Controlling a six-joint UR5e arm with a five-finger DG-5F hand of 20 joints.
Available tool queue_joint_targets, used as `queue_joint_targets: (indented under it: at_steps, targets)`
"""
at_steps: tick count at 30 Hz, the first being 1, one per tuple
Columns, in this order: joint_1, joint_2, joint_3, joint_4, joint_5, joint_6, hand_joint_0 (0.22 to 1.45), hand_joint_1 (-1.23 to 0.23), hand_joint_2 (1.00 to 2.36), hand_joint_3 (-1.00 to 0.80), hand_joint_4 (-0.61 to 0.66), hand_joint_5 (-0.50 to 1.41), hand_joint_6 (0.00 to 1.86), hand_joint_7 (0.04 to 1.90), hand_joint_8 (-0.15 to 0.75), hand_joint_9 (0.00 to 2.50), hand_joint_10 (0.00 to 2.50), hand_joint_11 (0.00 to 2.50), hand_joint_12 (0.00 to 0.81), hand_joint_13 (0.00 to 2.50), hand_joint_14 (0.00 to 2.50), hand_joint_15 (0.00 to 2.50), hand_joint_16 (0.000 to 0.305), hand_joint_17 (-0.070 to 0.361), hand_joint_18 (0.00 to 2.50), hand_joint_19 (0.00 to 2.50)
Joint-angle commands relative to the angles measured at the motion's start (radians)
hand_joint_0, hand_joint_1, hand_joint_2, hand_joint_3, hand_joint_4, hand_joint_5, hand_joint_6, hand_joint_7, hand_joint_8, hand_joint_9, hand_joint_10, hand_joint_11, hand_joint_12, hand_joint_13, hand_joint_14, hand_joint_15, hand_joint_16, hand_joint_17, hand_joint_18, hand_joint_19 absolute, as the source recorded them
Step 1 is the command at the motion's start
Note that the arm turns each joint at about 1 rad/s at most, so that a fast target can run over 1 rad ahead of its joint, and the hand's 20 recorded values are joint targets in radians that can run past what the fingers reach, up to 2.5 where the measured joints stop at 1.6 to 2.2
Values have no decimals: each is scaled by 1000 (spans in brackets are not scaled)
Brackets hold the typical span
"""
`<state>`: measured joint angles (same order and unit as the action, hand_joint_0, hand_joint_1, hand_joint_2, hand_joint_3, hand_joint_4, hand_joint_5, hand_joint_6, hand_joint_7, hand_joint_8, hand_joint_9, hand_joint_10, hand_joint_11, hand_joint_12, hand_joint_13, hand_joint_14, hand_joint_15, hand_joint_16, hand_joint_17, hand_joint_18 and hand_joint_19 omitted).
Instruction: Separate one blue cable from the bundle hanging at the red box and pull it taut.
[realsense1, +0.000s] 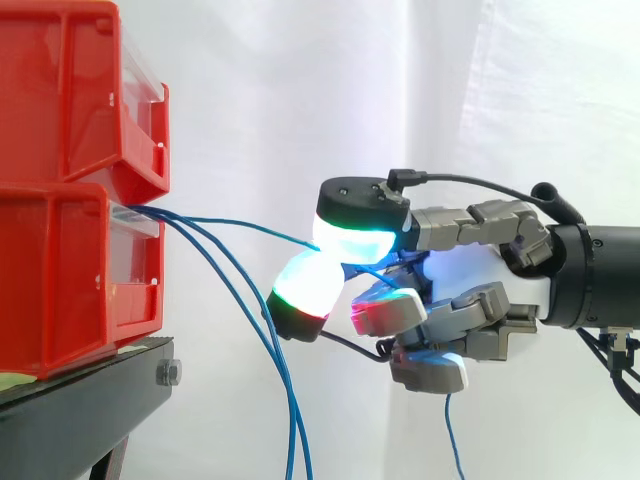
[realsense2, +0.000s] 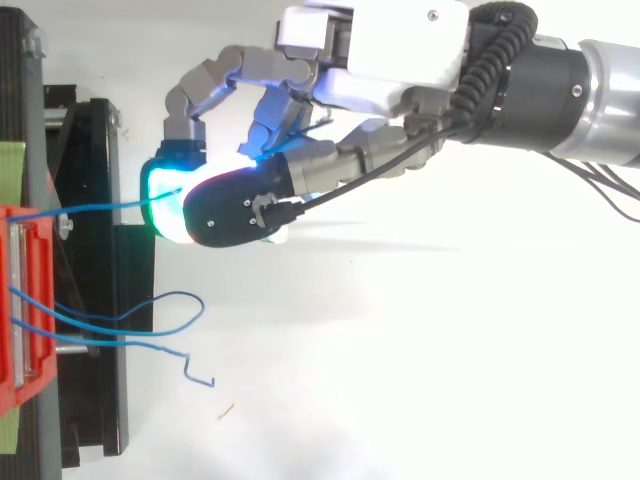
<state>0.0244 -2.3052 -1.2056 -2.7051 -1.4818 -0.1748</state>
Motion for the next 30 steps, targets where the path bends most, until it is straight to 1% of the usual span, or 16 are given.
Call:
queue_joint_targets:
  at_steps: [1,5,6,7,8,9,12,14,16,17,18,21,22,23,24,30]
  targets:
    - [0,1,0,1,8,0,605,-716,1225,-45,253,-170,849,849,436,1151,221,1154,434,1444,1558,1033,64,144,1426,893]
    - [3,0,0,1,9,-3,606,-740,1191,-36,271,-173,863,844,442,1122,285,1111,438,1431,1580,1043,65,145,1428,903]
    - [3,0,0,1,9,-3,621,-751,1004,-71,267,-176,863,876,437,1109,257,1125,429,1411,1593,1043,64,143,1412,915]
    - [3,0,0,1,9,-3,585,-713,1008,-237,256,-179,863,893,422,1107,198,1175,414,1394,1586,1059,61,137,1383,944]
    - [5,0,1,1,9,-3,574,-686,1009,-299,241,-180,864,887,404,1108,121,1236,396,1370,1575,1093,58,130,1345,971]
    - [3,0,0,1,9,-3,551,-613,1006,-407,224,-179,861,912,375,1114,2,1335,367,1339,1549,1130,51,116,1286,1018]
    - [5,0,1,1,9,-5,554,-446,1002,-476,217,-160,848,955,380,1171,0,1349,364,1344,1562,1127,50,113,1294,1034]
    - [5,0,0,2,12,-5,601,-390,1004,-437,201,-150,848,996,365,1217,0,1403,356,1356,1557,1154,48,107,1293,1057]
    - [5,1,1,2,18,-5,623,-429,1011,-307,198,-148,851,973,380,1222,152,1349,373,1377,1586,1117,51,115,1344,1050]
    - [6,0,0,2,18,-5,623,-432,1011,-294,202,-148,852,968,378,1222,164,1339,375,1381,1590,1110,52,117,1352,1045]
    - [6,0,1,1,20,-5,624,-468,1010,-218,210,-149,850,946,404,1222,262,1270,399,1408,1616,1065,57,128,1406,1011]
    - [8,0,1,1,21,-5,621,-560,1003,-117,250,-156,845,889,438,1201,460,1174,429,1444,1642,1023,64,144,1472,957]
    - [8,0,1,1,21,-5,616,-659,1035,-52,264,-165,850,868,447,1168,595,1105,434,1443,1666,999,65,147,1492,937]
    - [8,0,0,1,21,-5,612,-674,1077,-47,261,-167,855,854,447,1156,629,1091,439,1444,1667,1001,65,147,1493,937]
    - [9,0,0,1,21,-5,596,-691,1179,-54,263,-169,858,855,445,1147,681,1056,440,1442,1673,1002,66,148,1495,928]
    - [11,0,0,1,21,-5,584,-719,1235,-37,269,-172,875,826,450,1083,837,1008,448,1418,1713,972,66,150,1483,924]
